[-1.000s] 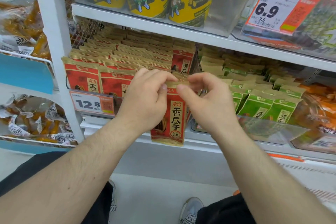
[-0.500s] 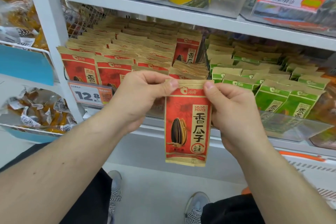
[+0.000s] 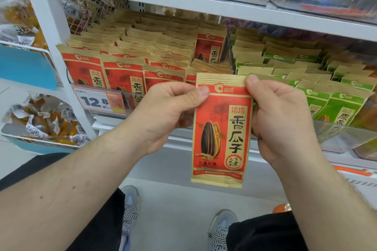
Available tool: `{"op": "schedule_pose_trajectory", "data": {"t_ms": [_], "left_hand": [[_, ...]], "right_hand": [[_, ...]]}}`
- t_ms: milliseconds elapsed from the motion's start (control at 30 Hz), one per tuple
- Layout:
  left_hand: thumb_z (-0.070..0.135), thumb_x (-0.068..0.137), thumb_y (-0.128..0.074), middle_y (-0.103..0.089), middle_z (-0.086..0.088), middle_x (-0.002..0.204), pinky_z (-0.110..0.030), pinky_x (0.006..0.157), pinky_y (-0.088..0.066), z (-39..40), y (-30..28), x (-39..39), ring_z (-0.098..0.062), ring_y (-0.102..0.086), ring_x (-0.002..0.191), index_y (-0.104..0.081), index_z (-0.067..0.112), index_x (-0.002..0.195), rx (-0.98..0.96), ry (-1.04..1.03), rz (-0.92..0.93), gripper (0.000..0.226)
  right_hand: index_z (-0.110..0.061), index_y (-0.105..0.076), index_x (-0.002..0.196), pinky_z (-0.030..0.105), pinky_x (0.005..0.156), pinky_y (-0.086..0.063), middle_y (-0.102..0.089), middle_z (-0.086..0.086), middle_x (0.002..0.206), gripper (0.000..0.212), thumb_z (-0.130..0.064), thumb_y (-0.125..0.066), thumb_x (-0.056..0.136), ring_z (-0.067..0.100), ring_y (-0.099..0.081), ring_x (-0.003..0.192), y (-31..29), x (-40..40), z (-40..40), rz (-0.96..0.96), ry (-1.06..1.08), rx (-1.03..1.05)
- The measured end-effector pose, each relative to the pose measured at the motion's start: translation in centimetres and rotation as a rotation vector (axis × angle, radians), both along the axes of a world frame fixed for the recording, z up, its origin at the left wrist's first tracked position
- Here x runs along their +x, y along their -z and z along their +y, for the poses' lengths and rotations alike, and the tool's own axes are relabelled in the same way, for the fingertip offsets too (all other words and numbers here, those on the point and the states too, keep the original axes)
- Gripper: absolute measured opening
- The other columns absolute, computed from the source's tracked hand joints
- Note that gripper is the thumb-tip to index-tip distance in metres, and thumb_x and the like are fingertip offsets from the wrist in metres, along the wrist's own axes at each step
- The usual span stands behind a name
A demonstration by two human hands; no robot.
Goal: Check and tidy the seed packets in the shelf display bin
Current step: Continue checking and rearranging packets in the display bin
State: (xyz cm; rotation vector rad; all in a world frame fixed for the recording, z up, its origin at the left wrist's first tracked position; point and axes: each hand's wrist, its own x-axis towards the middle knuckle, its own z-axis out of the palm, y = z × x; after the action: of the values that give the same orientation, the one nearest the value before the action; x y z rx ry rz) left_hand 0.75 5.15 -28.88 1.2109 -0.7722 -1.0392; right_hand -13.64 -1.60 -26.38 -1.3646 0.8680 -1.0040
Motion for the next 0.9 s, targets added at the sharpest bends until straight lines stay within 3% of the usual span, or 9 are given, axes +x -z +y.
{"op": "schedule_pose_trajectory", "data": {"t_ms": [133, 200, 333, 467, 633, 700, 800, 900], "left_hand": [[0.029, 0.065, -0.07, -0.069, -0.004, 0.063, -0.022, 0.051, -0.048, 0.0, 0.0, -0.1, -0.012, -0.06, 0.051, -0.073, 0.01, 0.072, -0.031, -0.074, 0.024, 0.021], [0.029, 0.064, -0.07, -0.069, -0.005, 0.063, -0.024, 0.054, -0.048, -0.1, -0.1, 0.2, -0.013, -0.059, 0.052, -0.073, 0.006, 0.076, -0.037, -0.129, 0.045, 0.025], [0.03, 0.066, -0.07, -0.066, -0.007, 0.063, -0.03, 0.057, -0.044, -0.2, -0.1, 0.5, -0.015, -0.053, 0.053, -0.074, 0.011, 0.07, -0.05, -0.199, 0.099, 0.02], [0.035, 0.071, -0.067, -0.071, -0.004, 0.073, -0.028, 0.055, -0.046, 0.1, 0.2, 0.5, -0.014, -0.061, 0.058, -0.071, 0.012, 0.091, -0.003, -0.084, 0.045, 0.031], [0.029, 0.074, -0.066, -0.075, -0.006, 0.082, -0.027, 0.06, -0.055, 0.3, 0.3, 0.2, -0.015, -0.068, 0.065, -0.074, 0.009, 0.093, -0.023, -0.019, 0.008, 0.029], [0.028, 0.073, -0.066, -0.075, -0.008, 0.083, -0.027, 0.062, -0.056, 0.1, 0.3, 0.5, -0.017, -0.068, 0.067, -0.075, 0.009, 0.091, -0.033, -0.066, 0.029, 0.028], [0.031, 0.072, -0.066, -0.074, -0.011, 0.081, -0.035, 0.066, -0.051, 0.1, 0.1, 0.7, -0.025, -0.063, 0.069, -0.078, 0.013, 0.083, -0.042, -0.116, 0.048, 0.024], [0.033, 0.072, -0.065, -0.073, -0.008, 0.078, -0.029, 0.056, -0.053, 0.4, -0.2, 0.7, -0.019, -0.065, 0.063, -0.074, 0.013, 0.089, -0.036, -0.053, 0.025, 0.028]], "right_hand": [[-0.012, -0.058, 0.06, 0.013, 0.035, -0.027, -0.047, -0.005, 0.038, 0.041, -0.021, -0.051, 0.1, 0.004, -0.035, 0.029, -0.3, -0.2, 0.0, -0.007, -0.06, 0.034], [-0.013, -0.06, 0.064, 0.014, 0.035, -0.027, -0.046, -0.005, 0.038, 0.036, -0.023, -0.053, 0.098, 0.006, -0.033, 0.031, -0.3, -0.4, -0.1, 0.099, -0.124, 0.005], [-0.003, -0.063, 0.079, 0.013, 0.035, -0.032, -0.055, -0.01, 0.042, 0.024, -0.023, -0.06, 0.093, 0.001, -0.046, 0.034, -0.2, -0.8, -0.2, 0.331, -0.248, -0.083], [0.006, -0.06, 0.073, 0.017, 0.035, -0.032, -0.056, -0.004, 0.042, 0.032, -0.018, -0.06, 0.094, 0.004, -0.045, 0.032, 0.1, -0.9, -0.7, 0.255, -0.183, -0.073], [-0.012, -0.063, 0.056, 0.021, 0.037, -0.031, -0.055, 0.003, 0.043, 0.043, -0.023, -0.056, 0.096, 0.013, -0.041, 0.034, 0.5, -0.8, -1.3, 0.175, -0.142, -0.053], [-0.012, -0.065, 0.06, 0.023, 0.039, -0.032, -0.061, 0.007, 0.052, 0.04, -0.027, -0.055, 0.096, 0.016, -0.042, 0.037, 0.6, -0.9, -1.4, 0.208, -0.209, -0.048], [-0.011, -0.068, 0.067, 0.025, 0.042, -0.032, -0.065, 0.004, 0.057, 0.034, -0.04, -0.062, 0.084, 0.015, -0.043, 0.042, 0.6, -1.3, -1.4, 0.349, -0.315, -0.041], [-0.007, -0.069, 0.065, 0.023, 0.039, -0.034, -0.064, 0.009, 0.058, 0.04, -0.046, -0.062, 0.07, 0.015, -0.043, 0.04, 0.5, -1.4, -1.3, 0.336, -0.336, -0.042]]}}
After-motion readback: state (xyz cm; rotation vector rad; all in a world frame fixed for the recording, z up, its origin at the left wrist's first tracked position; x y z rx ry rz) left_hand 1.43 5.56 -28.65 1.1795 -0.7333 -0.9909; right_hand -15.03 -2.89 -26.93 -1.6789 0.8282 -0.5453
